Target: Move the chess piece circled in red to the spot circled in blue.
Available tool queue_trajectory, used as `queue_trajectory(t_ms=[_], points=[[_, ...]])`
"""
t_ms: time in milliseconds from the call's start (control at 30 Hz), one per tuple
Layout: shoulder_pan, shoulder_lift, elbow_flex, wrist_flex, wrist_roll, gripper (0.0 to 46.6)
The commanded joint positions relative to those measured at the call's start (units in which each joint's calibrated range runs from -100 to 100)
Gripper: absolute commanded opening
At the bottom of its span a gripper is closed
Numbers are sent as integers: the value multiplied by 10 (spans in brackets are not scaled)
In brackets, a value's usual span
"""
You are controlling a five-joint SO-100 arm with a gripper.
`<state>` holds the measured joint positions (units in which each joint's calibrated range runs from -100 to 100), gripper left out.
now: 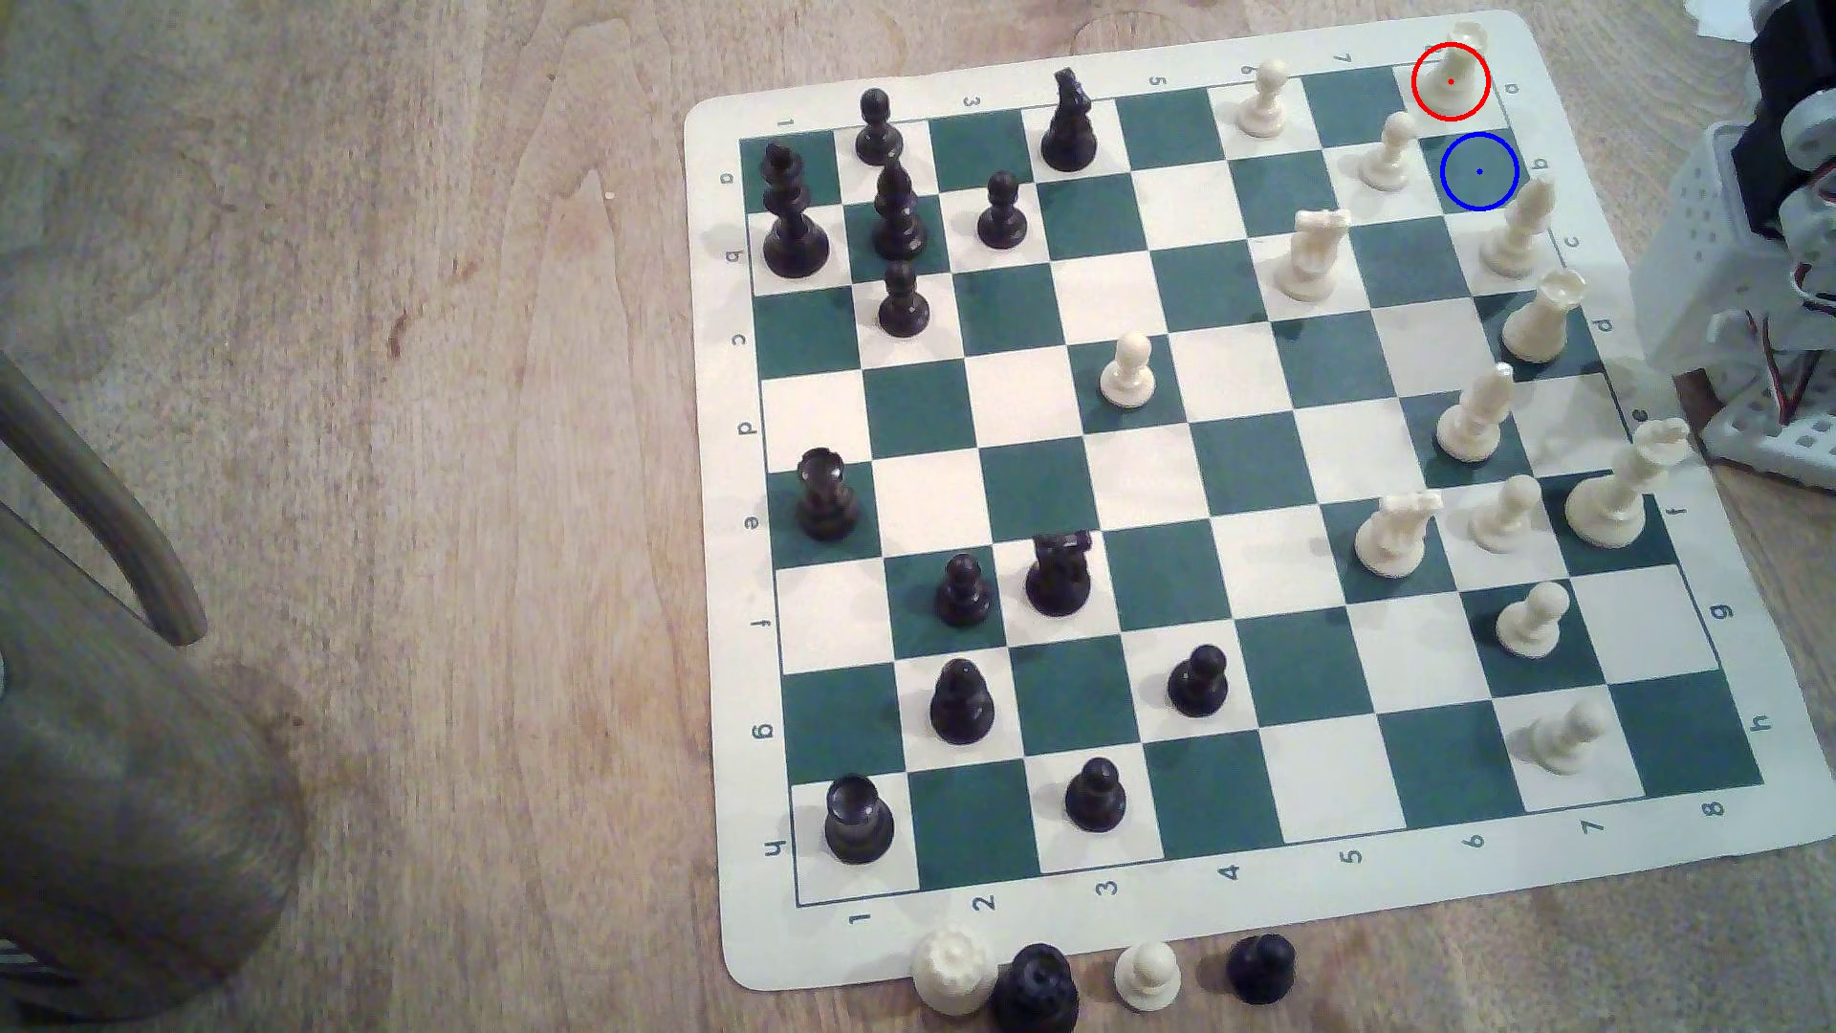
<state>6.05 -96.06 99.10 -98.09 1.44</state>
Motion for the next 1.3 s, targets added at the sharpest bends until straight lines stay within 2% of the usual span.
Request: queue_trajectory(t_ms=[0,333,467,633,767,933,1000,1133,1267], points=[[-16,2,8,-16,0,2],[-32,2,2,45,0,2],[-35,2,-56,167,0,2],[-28,2,-199,478,0,2],[2,2,-260,625,-2,2],[42,3,-339,888,-3,2],[60,3,-360,937,-3,2],[132,3,-399,1072,-3,2],[157,3,-404,1168,-4,2]])
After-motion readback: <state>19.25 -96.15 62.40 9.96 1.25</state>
